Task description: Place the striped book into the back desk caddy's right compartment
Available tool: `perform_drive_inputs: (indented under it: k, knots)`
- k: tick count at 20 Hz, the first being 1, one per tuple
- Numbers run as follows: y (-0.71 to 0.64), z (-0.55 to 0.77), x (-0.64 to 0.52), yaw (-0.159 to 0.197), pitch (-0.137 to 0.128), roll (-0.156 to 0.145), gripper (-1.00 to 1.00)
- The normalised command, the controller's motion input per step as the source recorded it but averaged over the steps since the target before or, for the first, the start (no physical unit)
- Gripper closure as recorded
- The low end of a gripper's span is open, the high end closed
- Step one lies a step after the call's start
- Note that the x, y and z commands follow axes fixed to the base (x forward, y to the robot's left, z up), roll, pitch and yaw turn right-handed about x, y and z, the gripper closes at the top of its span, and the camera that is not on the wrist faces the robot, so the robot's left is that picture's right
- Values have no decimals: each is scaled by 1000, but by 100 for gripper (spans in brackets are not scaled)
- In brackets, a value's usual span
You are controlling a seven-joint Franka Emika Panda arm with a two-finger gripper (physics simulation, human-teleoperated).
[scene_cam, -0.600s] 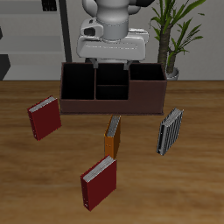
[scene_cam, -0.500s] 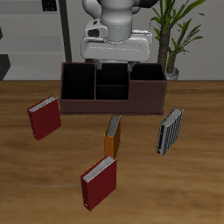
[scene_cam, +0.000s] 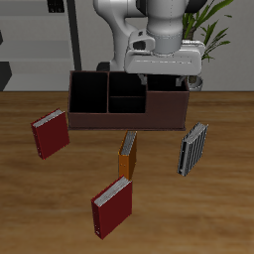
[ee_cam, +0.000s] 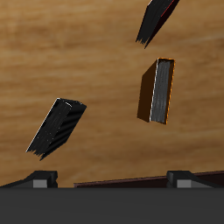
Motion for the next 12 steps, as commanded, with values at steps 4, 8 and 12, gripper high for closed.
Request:
perform_drive_inputs:
  k: [4,8,12]
  knots:
    - [641,-98,81,-28,-32,37,-100]
    - [364,-58,75,-45,-24,9,-100]
    - [243,-50,117,-58,-25,-16,-100]
